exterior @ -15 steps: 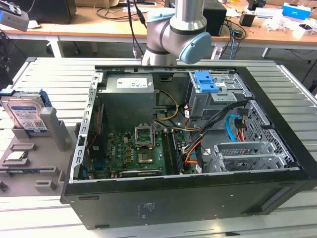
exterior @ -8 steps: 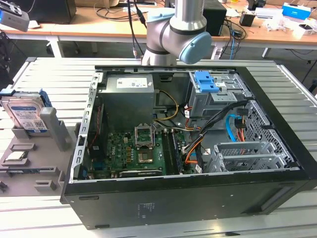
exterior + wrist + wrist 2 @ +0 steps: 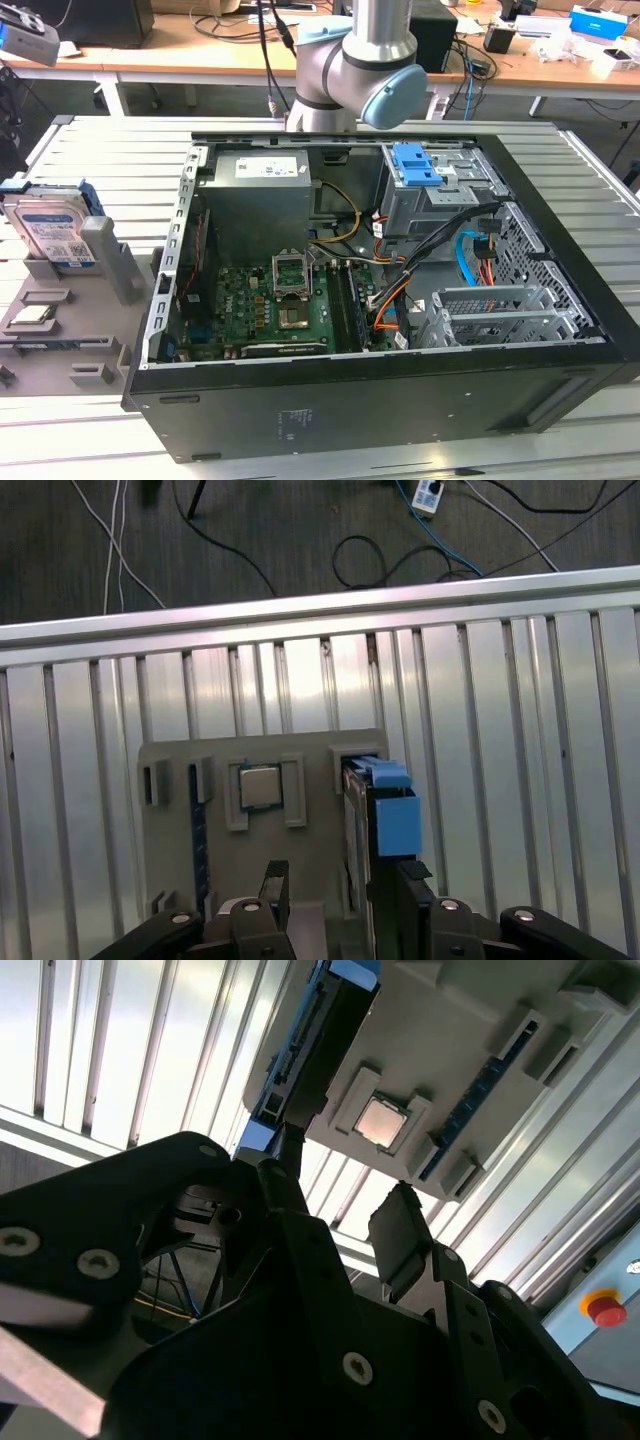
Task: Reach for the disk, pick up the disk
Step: 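Pick up the disk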
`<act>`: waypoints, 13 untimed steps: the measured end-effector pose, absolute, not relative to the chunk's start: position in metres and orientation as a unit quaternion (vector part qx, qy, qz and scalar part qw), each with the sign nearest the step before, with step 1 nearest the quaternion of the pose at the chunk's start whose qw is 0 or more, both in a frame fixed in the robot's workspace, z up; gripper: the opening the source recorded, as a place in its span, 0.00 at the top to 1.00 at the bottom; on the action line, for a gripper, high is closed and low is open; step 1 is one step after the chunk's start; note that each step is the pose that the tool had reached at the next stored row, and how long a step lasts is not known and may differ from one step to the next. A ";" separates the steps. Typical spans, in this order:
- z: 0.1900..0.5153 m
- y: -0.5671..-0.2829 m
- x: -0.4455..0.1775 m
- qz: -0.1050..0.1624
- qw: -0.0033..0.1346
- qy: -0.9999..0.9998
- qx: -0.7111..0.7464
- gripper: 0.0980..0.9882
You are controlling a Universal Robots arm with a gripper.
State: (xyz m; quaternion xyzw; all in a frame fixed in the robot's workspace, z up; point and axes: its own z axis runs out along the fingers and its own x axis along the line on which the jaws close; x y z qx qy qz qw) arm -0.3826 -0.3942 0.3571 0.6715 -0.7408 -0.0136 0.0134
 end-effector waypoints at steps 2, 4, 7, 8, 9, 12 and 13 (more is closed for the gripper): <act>0.356 -0.394 -0.383 -0.014 0.013 -0.741 0.671 0.50; 0.356 -0.394 -0.383 -0.014 0.013 -0.741 0.671 0.50; 0.354 -0.394 -0.384 -0.014 0.013 -0.741 0.671 0.50; 0.353 -0.394 -0.384 -0.014 0.013 -0.741 0.671 0.50; 0.353 -0.394 -0.384 -0.014 0.013 -0.741 0.671 0.50; 0.351 -0.394 -0.384 -0.014 0.013 -0.741 0.671 0.50; 0.350 -0.394 -0.384 -0.014 0.013 -0.741 0.671 0.50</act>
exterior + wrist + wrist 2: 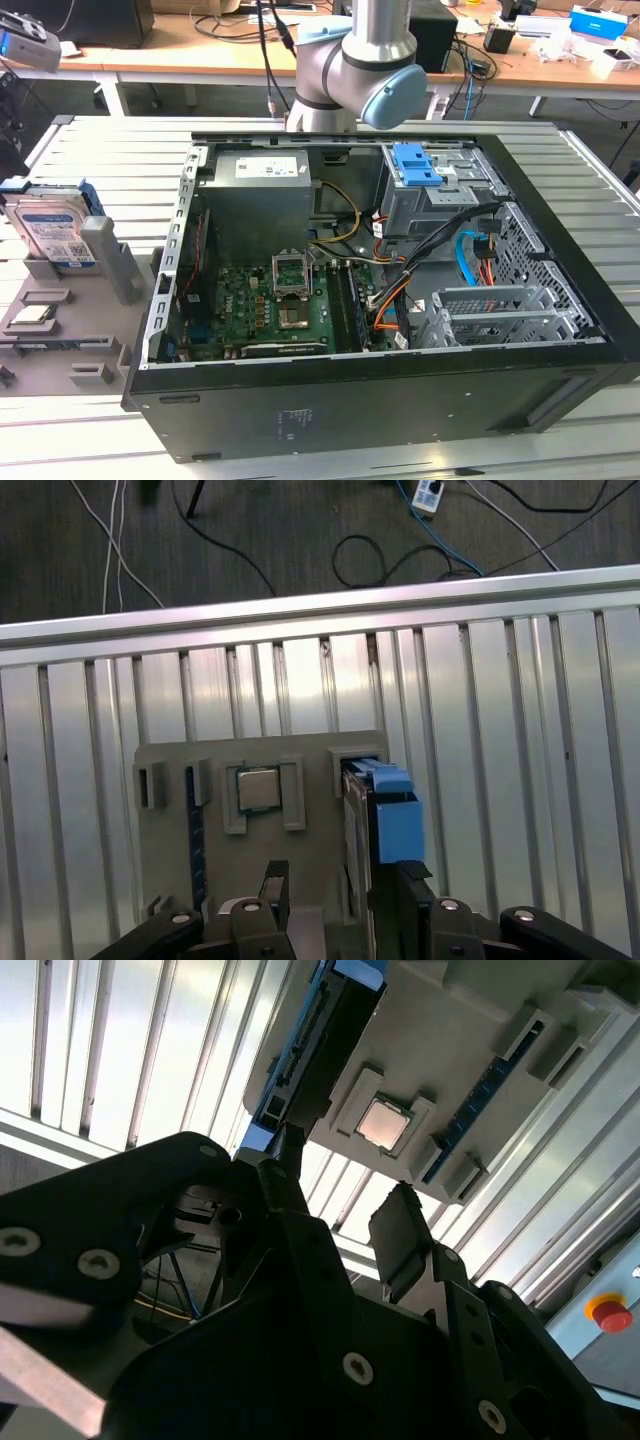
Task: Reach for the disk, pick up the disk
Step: 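Pick up the disk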
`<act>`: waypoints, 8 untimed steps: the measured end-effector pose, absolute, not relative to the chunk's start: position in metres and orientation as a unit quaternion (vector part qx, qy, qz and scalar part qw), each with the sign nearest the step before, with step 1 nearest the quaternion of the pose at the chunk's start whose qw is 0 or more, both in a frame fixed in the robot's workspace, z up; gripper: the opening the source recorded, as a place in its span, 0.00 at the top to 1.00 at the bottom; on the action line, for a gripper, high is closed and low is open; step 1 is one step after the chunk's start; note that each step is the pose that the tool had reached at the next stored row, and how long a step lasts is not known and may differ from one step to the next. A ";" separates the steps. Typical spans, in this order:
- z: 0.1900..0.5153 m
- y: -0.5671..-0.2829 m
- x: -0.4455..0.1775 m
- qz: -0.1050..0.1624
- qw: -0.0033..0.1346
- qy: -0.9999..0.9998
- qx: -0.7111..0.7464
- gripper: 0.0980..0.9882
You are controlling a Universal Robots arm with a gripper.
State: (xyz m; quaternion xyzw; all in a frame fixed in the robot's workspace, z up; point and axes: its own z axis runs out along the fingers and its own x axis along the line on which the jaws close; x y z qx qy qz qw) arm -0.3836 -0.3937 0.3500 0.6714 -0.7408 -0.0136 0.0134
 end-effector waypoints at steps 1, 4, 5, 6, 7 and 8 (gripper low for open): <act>0.349 -0.394 -0.384 -0.014 0.013 -0.741 0.671 0.50; 0.345 -0.394 -0.384 -0.014 0.013 -0.741 0.671 0.50; 0.345 -0.394 -0.384 -0.014 0.013 -0.741 0.671 0.50; 0.344 -0.394 -0.384 -0.014 0.013 -0.741 0.671 0.50; 0.343 -0.393 -0.384 -0.014 0.013 -0.741 0.671 0.50; 0.342 -0.393 -0.384 -0.014 0.013 -0.741 0.671 0.50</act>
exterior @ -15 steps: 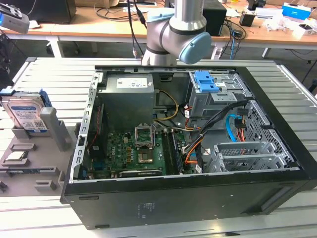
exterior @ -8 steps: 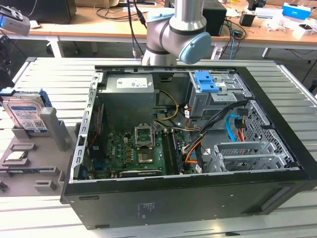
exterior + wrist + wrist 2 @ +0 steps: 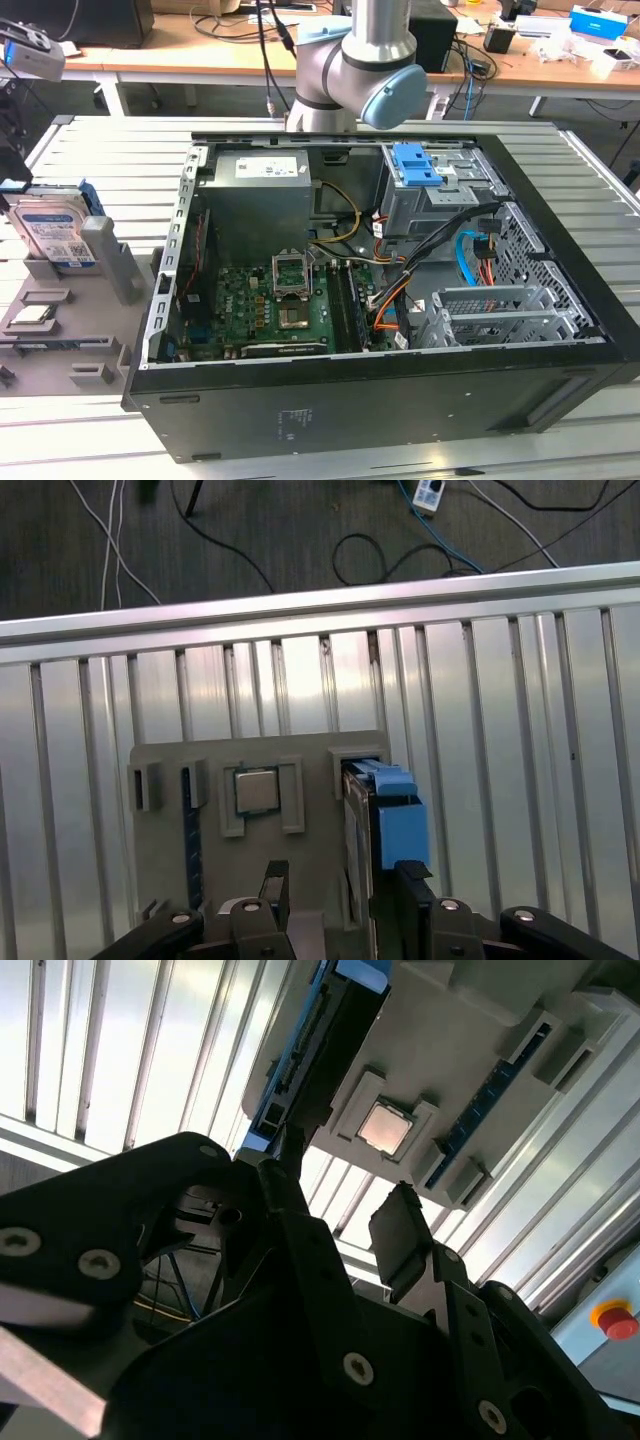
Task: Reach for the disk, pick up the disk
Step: 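Pick up the disk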
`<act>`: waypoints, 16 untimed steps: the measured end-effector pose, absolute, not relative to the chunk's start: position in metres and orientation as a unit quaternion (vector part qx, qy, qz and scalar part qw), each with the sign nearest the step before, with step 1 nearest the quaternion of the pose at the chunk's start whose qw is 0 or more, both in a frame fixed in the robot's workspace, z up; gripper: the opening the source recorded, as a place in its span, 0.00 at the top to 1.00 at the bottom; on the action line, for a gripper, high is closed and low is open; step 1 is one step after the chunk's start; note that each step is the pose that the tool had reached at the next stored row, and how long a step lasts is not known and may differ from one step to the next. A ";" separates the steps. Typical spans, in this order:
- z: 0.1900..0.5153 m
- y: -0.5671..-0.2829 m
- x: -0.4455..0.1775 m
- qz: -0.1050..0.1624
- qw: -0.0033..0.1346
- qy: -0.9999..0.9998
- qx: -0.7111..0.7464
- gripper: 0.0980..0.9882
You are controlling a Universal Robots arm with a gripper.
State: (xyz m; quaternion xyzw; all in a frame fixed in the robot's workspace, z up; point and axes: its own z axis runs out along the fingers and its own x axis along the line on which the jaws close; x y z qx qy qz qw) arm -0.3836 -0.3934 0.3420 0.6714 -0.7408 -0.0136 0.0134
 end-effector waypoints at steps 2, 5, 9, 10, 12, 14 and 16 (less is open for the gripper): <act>0.340 -0.393 -0.384 -0.014 0.013 -0.741 0.671 0.50; 0.338 -0.393 -0.384 -0.014 0.013 -0.741 0.671 0.50; 0.334 -0.389 -0.384 -0.014 0.013 -0.741 0.671 0.50; 0.334 -0.388 -0.384 -0.014 0.013 -0.741 0.671 0.50; 0.334 -0.383 -0.384 -0.014 0.013 -0.741 0.672 0.50; 0.334 -0.379 -0.384 -0.013 0.014 -0.740 0.672 0.50; 0.333 -0.373 -0.384 -0.013 0.014 -0.739 0.673 0.50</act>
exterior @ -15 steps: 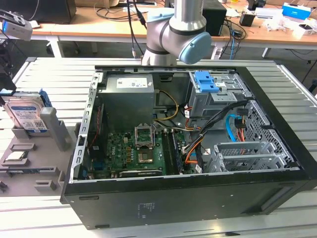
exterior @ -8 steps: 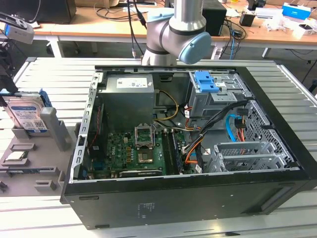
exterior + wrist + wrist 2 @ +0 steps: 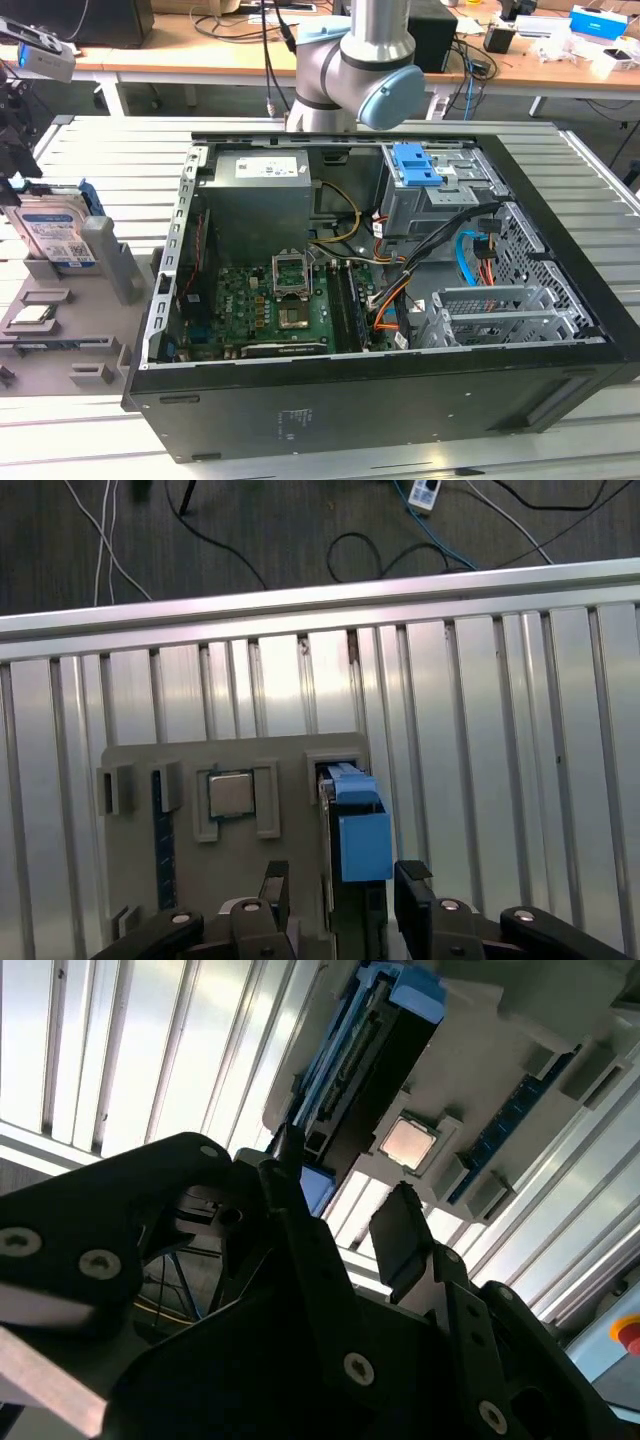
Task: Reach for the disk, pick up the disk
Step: 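Pick up the disk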
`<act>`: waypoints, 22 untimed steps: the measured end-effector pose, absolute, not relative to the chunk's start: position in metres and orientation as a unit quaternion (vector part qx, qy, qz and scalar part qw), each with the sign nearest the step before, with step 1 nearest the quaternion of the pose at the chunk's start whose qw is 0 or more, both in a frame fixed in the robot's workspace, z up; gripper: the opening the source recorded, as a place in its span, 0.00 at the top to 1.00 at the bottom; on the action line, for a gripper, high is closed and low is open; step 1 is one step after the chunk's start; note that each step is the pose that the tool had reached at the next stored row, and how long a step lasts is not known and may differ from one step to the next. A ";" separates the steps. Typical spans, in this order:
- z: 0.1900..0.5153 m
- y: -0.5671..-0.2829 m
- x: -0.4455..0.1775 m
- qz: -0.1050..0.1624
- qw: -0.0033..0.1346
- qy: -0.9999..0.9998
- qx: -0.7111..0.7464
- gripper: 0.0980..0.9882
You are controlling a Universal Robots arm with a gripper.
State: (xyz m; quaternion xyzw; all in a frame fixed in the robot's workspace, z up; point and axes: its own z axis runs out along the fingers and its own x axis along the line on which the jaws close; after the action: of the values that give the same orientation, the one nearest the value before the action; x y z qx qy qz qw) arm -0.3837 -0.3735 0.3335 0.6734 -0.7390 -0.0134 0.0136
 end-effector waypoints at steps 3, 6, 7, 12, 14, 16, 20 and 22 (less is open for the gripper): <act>0.331 -0.373 -0.384 -0.013 0.014 -0.733 0.680 0.50; 0.327 -0.373 -0.384 -0.013 0.014 -0.730 0.684 0.50; 0.325 -0.373 -0.384 -0.013 0.014 -0.730 0.684 0.50; 0.319 -0.373 -0.384 -0.013 0.014 -0.730 0.684 0.50; 0.316 -0.373 -0.384 -0.013 0.014 -0.730 0.684 0.50; 0.313 -0.373 -0.385 -0.013 0.014 -0.730 0.684 0.50; 0.307 -0.373 -0.386 -0.013 0.014 -0.730 0.684 0.50; 0.304 -0.373 -0.388 -0.013 0.014 -0.730 0.684 0.50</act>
State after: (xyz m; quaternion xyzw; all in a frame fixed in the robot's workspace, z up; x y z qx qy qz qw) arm -0.3876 -0.3729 0.3042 0.6837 -0.7295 -0.0132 0.0139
